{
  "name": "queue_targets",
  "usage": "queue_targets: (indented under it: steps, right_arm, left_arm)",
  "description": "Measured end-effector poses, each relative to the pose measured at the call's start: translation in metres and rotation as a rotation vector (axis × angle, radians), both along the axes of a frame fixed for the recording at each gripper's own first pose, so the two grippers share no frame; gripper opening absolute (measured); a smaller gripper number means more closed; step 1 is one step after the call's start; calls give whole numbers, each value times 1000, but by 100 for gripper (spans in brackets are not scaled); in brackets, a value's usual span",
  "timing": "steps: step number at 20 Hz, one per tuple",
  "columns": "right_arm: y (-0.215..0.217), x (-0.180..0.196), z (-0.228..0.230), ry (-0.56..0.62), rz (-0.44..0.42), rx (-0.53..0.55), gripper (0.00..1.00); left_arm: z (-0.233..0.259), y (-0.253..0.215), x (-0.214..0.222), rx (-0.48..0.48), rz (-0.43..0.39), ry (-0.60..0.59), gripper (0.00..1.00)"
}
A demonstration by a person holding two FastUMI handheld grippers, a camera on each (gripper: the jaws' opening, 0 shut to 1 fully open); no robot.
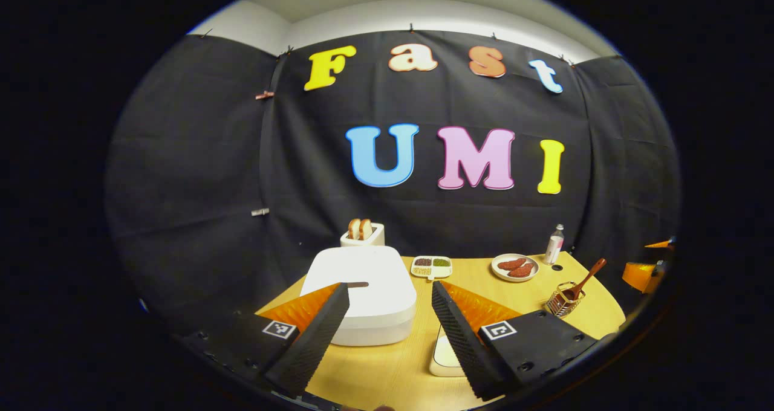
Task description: Close the left gripper, press the button to open the rice cooker; take a wooden spoon from the chopstick holder with the right hand, scoop a spoonful of rice and pour it into the rice cooker, then put the wooden spoon back into the chopstick holder.
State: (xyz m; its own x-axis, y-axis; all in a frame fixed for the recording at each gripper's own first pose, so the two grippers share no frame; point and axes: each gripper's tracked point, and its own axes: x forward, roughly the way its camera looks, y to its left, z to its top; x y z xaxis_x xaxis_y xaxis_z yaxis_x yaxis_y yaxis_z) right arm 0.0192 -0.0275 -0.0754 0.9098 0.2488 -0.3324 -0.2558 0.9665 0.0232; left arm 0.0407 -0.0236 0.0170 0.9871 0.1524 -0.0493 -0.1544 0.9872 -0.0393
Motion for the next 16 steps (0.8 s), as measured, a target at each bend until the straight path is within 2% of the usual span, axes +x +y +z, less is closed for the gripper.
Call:
queue_targets:
  steps: [2,4,7,11,16]
  right_arm:
    - [2,-20,3,-12,-24,-27,99]
    - [4,-35,7,-28,-50,-38,100]
    - [15,-55,12,-44,-90,2,100]
    - [26,-77,18,-56,-118,23,100]
    - [26,-93,25,-77,-154,0,100]
  left_arm:
    - [2,-4,-14,53,-33,-7,95]
    - [4,-22,-28,55,-106,-22,95]
    - [6,-33,-45,57,-187,-66,96]
    - [-6,-32,-64,47,-227,-67,97]
    - [-18,-17,-76,40,-246,-52,97]
